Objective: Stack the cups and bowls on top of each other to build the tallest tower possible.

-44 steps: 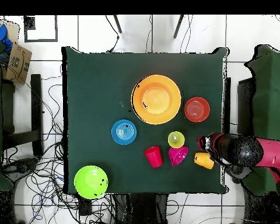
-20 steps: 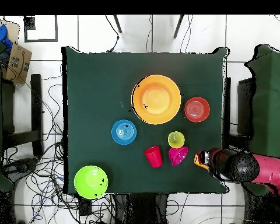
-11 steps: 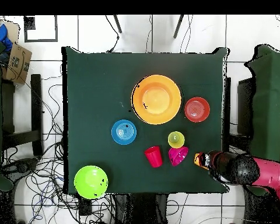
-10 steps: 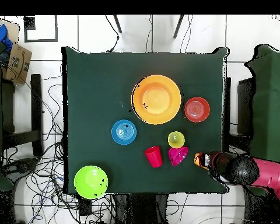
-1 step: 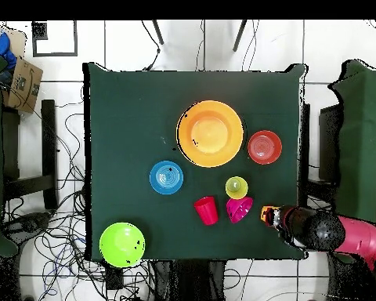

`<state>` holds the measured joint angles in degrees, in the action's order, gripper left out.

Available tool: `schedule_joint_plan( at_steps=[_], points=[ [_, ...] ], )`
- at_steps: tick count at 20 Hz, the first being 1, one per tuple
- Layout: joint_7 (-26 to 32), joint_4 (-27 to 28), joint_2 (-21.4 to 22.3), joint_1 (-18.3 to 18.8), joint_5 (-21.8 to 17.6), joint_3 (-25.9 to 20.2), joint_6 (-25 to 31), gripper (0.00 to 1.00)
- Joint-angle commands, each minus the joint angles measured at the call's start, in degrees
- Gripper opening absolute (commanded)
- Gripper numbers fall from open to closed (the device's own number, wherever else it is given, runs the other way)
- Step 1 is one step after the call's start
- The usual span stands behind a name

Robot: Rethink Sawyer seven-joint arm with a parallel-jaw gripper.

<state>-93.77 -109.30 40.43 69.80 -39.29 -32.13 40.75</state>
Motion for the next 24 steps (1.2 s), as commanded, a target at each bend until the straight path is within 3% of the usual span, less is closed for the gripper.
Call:
schedule_joint_plan(
  at_steps=[1,11,24],
  points=[
    [-0.28,-0.67,-3.09,-3.85,-4.78,2.66,-3.84,1.0],
    [0.88,0.74,-4.19,-3.74,-5.71,3.44,-4.36,1.0],
    [5.37,4.26,-3.13,-2.24,-5.27,2.7,-1.01,1.0]
  ],
)
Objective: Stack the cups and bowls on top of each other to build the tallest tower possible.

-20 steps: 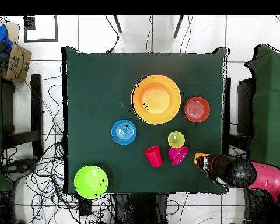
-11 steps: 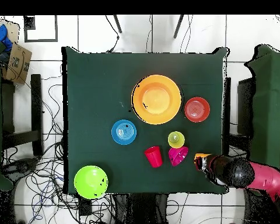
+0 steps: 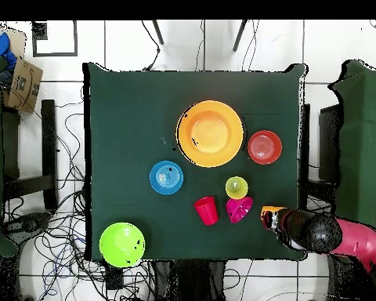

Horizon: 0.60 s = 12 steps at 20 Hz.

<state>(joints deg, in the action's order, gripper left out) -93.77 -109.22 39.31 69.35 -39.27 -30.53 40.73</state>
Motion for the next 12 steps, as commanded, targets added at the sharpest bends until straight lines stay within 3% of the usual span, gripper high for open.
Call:
schedule_joint_plan(
  at_steps=[1,12],
  points=[
    [5.65,4.42,-2.1,-1.65,-5.34,1.07,-0.92,1.0],
    [5.88,8.11,-7.67,-1.33,-7.61,1.42,-3.1,1.0]
  ],
)
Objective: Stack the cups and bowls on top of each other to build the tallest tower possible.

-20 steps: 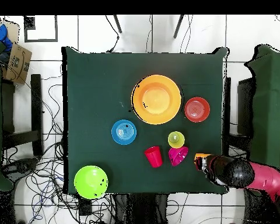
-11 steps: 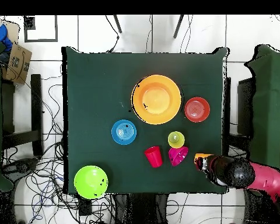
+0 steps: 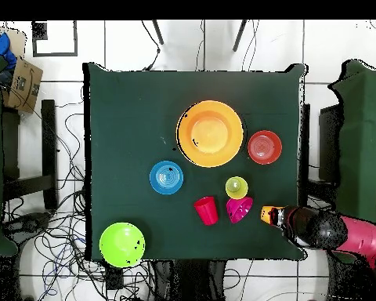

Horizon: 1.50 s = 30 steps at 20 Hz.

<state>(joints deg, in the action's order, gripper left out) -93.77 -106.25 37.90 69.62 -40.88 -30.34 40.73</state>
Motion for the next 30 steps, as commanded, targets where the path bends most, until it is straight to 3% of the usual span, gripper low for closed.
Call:
schedule_joint_plan(
  at_steps=[1,13,30],
  points=[
    [5.83,5.3,-6.51,-1.56,-6.2,1.26,-3.17,1.0],
    [5.31,5.62,-8.12,-1.41,-7.23,1.63,-3.29,1.0],
    [7.04,3.75,-3.05,-0.64,-6.01,1.57,-0.39,1.0]
  ],
)
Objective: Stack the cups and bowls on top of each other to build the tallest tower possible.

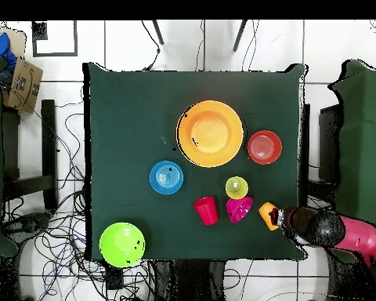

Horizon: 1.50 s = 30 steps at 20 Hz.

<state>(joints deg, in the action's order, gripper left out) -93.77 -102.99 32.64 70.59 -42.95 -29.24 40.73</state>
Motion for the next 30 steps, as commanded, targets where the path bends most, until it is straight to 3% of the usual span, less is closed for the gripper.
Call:
schedule_joint_plan(
  at_steps=[1,11,16,21,25,30],
  points=[
    [7.18,0.29,2.59,-1.52,-3.72,0.4,-0.13,1.0],
    [7.06,-2.35,6.77,-0.88,-1.85,0.47,1.71,1.0],
    [1.59,-4.37,7.47,-1.15,-0.85,2.88,0.68,1.0],
    [-4.32,-6.33,7.75,-1.04,0.36,5.27,-2.68,1.0],
    [-6.8,-8.99,5.38,1.73,3.17,4.9,-7.66,1.0],
    [-6.74,-11.03,2.78,3.78,4.97,4.71,-11.92,1.0]
  ],
)
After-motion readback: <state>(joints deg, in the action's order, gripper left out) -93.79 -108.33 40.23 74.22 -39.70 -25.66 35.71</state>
